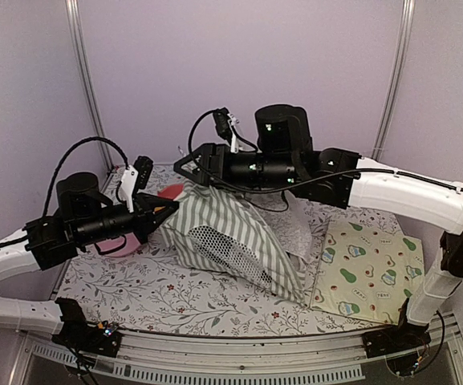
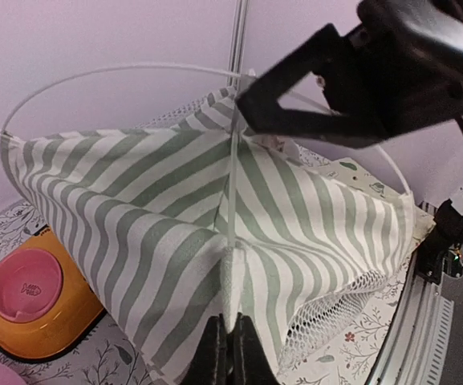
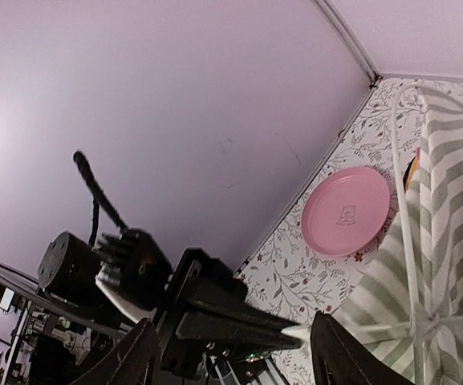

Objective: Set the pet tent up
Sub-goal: Attach the tent pole to the pole socket of the pet tent.

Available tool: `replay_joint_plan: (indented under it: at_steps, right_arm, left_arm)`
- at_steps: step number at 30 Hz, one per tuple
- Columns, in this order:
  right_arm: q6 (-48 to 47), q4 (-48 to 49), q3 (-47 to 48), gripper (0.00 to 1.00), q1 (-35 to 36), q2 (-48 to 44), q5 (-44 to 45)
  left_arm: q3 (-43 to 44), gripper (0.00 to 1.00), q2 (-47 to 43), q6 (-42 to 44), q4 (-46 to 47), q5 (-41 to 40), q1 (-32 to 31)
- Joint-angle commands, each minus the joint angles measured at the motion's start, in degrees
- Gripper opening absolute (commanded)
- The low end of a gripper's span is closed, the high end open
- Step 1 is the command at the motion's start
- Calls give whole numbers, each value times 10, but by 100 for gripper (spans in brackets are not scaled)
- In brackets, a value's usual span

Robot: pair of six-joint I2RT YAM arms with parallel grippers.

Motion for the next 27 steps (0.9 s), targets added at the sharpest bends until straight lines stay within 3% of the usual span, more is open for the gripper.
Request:
replay_joint_plan:
  at_steps: [1,6,11,18,27]
  right_arm:
    - [23,10,-24,67,-93,-6,20]
    - [8,12,-49,69,-136,-36,10]
    - [-15,5,-81,73,-113,-91,14]
    - [11,23,-145,74,-47,-176,41]
    - [89,69,-191,70,18,-126,75]
  left_arm:
    - [14,0,-9,4,29,-9,-32]
    - [16,0,21,-9,37,-44,-59]
    - [46,0,78,-37,24,-82,-60]
    - [81,0,112,-58,20,-76,-61]
    - [87,0,119,-45,20,-72,-73]
